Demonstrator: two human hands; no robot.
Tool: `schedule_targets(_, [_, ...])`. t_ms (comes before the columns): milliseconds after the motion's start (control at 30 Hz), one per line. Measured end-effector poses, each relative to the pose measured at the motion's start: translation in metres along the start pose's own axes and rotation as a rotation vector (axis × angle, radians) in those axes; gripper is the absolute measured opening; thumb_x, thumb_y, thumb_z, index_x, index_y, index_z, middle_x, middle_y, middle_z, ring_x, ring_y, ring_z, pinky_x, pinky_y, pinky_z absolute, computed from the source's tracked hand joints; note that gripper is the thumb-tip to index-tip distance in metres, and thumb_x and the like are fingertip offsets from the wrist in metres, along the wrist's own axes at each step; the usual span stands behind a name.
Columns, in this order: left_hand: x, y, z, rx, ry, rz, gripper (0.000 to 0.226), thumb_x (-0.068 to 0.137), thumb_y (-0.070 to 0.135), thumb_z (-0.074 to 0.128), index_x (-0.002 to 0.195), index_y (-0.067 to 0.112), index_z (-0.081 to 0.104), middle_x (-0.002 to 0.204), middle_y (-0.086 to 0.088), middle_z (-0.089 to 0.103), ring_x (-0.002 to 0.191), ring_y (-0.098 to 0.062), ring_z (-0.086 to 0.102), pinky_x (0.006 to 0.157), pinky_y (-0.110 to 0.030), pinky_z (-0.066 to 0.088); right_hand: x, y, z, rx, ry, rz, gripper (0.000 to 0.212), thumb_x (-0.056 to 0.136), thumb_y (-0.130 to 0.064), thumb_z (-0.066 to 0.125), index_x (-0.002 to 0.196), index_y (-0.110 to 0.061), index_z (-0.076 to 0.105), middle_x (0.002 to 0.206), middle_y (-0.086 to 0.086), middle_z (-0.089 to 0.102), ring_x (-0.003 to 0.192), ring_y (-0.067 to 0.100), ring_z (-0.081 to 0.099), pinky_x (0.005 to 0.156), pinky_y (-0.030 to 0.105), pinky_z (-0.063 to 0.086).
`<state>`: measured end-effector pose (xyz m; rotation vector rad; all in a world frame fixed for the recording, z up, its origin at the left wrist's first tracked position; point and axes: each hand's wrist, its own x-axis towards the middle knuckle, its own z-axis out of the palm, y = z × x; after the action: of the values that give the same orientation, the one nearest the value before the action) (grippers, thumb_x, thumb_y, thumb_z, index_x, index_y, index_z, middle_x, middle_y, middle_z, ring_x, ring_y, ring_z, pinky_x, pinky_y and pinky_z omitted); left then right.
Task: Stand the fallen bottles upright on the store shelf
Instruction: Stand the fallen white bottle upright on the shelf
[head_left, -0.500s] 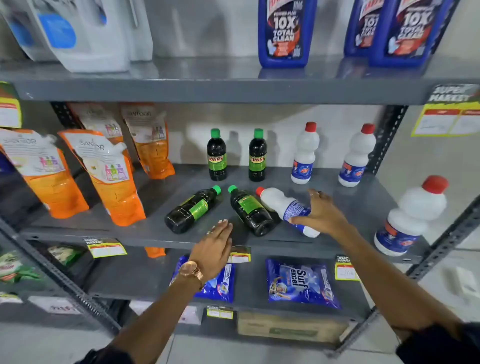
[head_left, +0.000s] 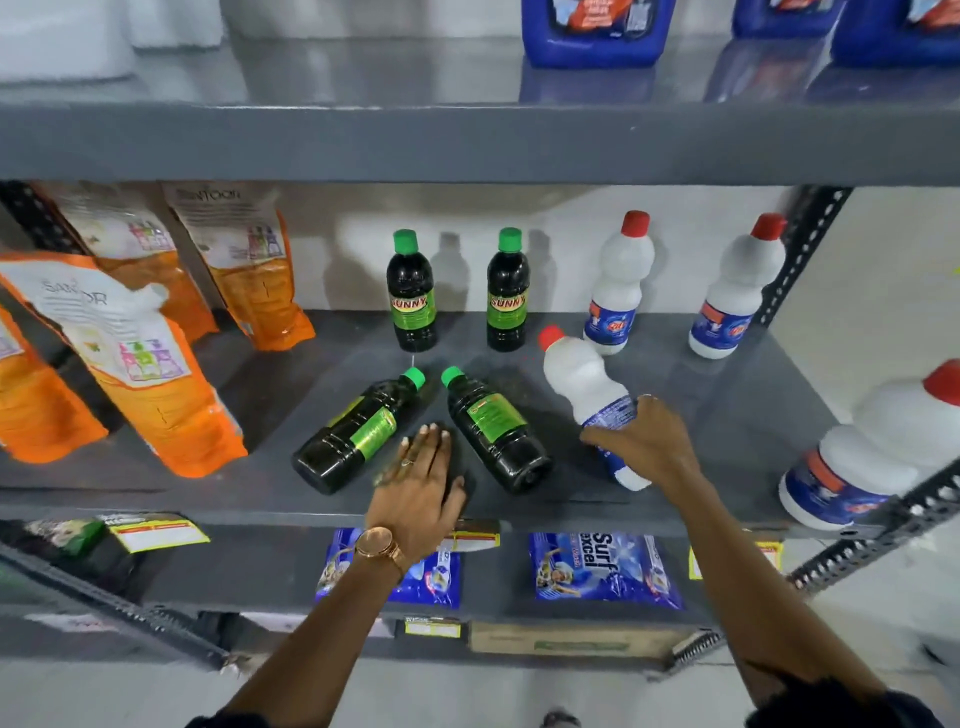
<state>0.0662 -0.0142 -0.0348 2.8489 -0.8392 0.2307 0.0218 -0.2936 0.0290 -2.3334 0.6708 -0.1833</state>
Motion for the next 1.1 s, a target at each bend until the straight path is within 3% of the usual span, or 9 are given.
schedule_targets(67, [-0.002,-0.001,0.000,0.006,0.002,0.006,0.063,0.090,0.043,0.024,0.140,0.004,0.025,0.147,-0.016,0.033,0.138,-0.026,0.022,0.114,-0.040,0.013,-0.001,0.004,0.005,0.145,0.135,-0.050,0.041,0.061,-0.040,0.082,0.080,-0.014,0.057,0.080,0.007,0.064,0.071,0.022,0.060,0.058,0.028,0.041])
schedule_targets(167, [-0.001,0.000,0.000,-0.002,-0.003,-0.005,0.064,0.090,0.043,0.026,0.140,0.004,0.024,0.147,-0.016,0.032,0.138,-0.025,0.021,0.114,-0.042,0.016,0.003,0.008,0.014,0.365,0.294,-0.115,0.055,0.056,-0.048,0.080,0.096,-0.015,0.062,0.092,0.007,0.067,0.081,0.021,0.065,0.068,0.028,0.050])
schedule_targets(367, [0.000,0.001,-0.002,-0.020,0.015,-0.008,0.064,0.089,0.043,0.028,0.141,0.006,0.026,0.147,-0.015,0.033,0.137,-0.025,0.024,0.115,-0.041,0.014,-0.002,0.008,0.030,0.636,0.389,-0.133,0.075,0.057,-0.036,0.088,0.118,-0.012,0.053,0.110,0.004,0.064,0.099,0.019,0.062,0.079,0.014,0.052])
schedule_targets(500, [-0.001,0.002,-0.005,-0.024,0.047,-0.020,0.062,0.088,0.042,0.031,0.138,0.006,0.032,0.145,-0.015,0.038,0.135,-0.026,0.029,0.111,-0.044,0.023,-0.005,0.013,0.030,0.618,0.338,-0.102,0.087,0.061,-0.022,0.089,0.132,-0.014,0.041,0.120,-0.003,0.055,0.107,0.014,0.055,0.082,0.010,0.049])
schedule_targets(633, [-0.002,0.004,-0.005,-0.049,0.057,-0.023,0.061,0.087,0.042,0.031,0.136,0.005,0.036,0.143,-0.015,0.040,0.133,-0.028,0.034,0.108,-0.048,0.031,-0.012,0.027,0.034,0.599,0.281,-0.129,0.080,0.071,0.000,0.078,0.139,-0.013,0.037,0.123,-0.002,0.052,0.111,0.016,0.053,0.090,0.018,0.048])
schedule_targets(733, [-0.002,0.003,-0.003,-0.052,0.055,-0.021,0.062,0.088,0.042,0.029,0.137,0.005,0.035,0.144,-0.015,0.039,0.134,-0.028,0.032,0.110,-0.047,0.027,-0.014,0.026,0.035,0.543,0.337,-0.104,0.079,0.067,-0.016,0.085,0.134,-0.018,0.044,0.123,-0.004,0.056,0.109,0.013,0.056,0.084,0.009,0.047])
schedule_targets(867, [-0.002,0.002,-0.003,-0.029,0.062,-0.011,0.062,0.088,0.042,0.029,0.136,0.004,0.035,0.143,-0.016,0.040,0.133,-0.027,0.032,0.111,-0.045,0.023,-0.007,0.020,0.039,0.487,0.415,-0.036,0.091,0.051,-0.045,0.089,0.125,-0.018,0.044,0.123,0.004,0.049,0.115,0.023,0.051,0.094,0.037,0.049])
schedule_targets(1033, [-0.004,0.003,-0.004,-0.029,0.057,-0.009,0.061,0.088,0.041,0.028,0.137,0.004,0.035,0.143,-0.016,0.039,0.133,-0.028,0.033,0.111,-0.044,0.021,-0.013,0.027,0.039,0.528,0.313,-0.067,0.082,0.066,-0.016,0.085,0.135,-0.014,0.041,0.129,0.006,0.053,0.113,0.020,0.054,0.094,0.033,0.049])
schedule_targets(1100, [-0.003,0.002,-0.004,-0.033,0.054,-0.011,0.061,0.089,0.042,0.028,0.137,0.004,0.034,0.144,-0.016,0.038,0.134,-0.028,0.031,0.112,-0.044,0.020,-0.015,0.028,0.039,0.518,0.326,-0.048,0.079,0.067,-0.018,0.085,0.135,-0.014,0.044,0.128,0.005,0.058,0.108,0.017,0.057,0.089,0.027,0.048])
